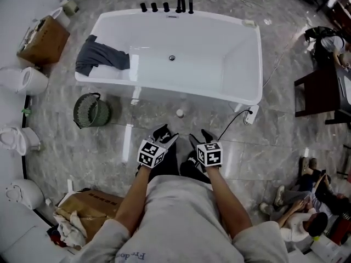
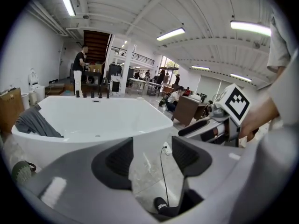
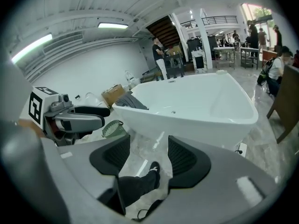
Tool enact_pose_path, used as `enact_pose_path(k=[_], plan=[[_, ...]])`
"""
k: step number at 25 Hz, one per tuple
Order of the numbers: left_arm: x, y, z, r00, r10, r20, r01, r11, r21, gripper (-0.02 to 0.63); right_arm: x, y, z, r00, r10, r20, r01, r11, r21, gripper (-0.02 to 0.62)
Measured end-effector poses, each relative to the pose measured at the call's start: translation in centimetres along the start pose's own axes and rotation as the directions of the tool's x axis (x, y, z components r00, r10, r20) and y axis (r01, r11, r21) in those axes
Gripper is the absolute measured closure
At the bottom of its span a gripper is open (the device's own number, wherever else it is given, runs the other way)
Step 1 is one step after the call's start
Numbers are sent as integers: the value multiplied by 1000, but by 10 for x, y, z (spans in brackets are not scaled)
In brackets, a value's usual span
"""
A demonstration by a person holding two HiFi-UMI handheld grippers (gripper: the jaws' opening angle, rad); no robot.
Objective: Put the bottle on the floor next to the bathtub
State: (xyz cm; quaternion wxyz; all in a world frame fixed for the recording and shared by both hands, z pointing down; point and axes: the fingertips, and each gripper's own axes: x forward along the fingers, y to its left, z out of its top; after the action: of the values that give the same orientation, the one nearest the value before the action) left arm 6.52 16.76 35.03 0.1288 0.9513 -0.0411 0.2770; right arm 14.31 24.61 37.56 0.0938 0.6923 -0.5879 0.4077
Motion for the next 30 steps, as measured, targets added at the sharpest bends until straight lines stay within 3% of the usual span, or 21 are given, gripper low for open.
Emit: enact_pose_path(k=[7,12,25,30], plan=[[-2,-19,0,1000,-26,-11,26,999,34,295,-29,13,1,999,46,19,-45,998,-52,339],[-9,-12,7,999,33,35,-33,999,-19,295,-35,21,3,995,86,45,-81,991,-111,339],[-37,2,5,991,109,76,-102,991,-86,298,-43,16,-2,994,65,83,-60,997,-58,341],[-41,-2,0,990,116,80,-109,990,-85,363,-45,15,-5,994,57,95,-53,998,-40,380]])
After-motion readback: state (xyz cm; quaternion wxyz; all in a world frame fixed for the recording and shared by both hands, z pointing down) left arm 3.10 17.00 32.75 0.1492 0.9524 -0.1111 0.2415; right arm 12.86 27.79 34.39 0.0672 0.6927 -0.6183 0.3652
